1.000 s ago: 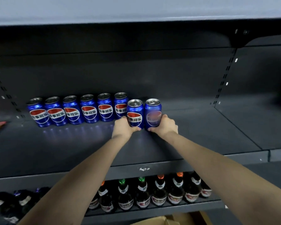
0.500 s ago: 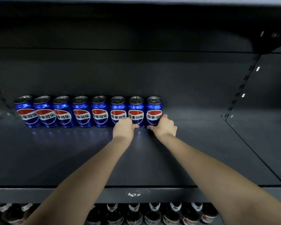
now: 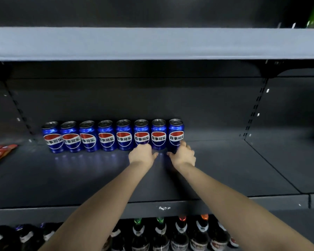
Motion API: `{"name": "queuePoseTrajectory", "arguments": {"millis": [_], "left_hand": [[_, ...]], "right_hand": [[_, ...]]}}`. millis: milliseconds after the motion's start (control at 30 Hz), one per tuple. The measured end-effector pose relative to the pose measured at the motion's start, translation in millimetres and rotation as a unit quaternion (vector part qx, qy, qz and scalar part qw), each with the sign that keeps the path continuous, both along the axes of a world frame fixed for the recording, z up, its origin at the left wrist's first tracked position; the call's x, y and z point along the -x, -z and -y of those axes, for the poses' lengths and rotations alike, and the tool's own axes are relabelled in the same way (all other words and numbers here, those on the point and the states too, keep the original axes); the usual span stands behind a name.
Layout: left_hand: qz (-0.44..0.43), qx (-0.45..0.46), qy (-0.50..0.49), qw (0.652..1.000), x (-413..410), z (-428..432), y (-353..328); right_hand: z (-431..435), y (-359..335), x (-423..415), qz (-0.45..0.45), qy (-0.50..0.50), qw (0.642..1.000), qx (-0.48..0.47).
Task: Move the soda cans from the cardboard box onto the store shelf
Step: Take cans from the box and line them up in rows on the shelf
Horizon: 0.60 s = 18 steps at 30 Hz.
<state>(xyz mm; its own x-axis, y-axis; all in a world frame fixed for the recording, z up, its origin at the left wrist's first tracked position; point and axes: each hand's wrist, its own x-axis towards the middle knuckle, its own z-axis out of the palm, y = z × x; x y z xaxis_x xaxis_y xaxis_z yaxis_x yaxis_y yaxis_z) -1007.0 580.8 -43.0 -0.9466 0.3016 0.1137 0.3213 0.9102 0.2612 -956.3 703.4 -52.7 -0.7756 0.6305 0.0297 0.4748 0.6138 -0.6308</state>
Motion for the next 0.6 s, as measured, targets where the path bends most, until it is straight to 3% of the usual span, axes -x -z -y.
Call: {"name": "queuePoseTrajectory", "arguments": {"millis": [400, 600], "left_hand": [[-0.063, -0.042, 0.074, 0.994, -80, 104, -9], [-0.095, -0.072, 0.141, 0.983, -117, 130, -2]], "right_hand": [[115, -3, -97, -0.08, -0.001, 0.996, -0.045], [151, 4, -141, -0.069, -0.047, 0.994, -0.072]]}}
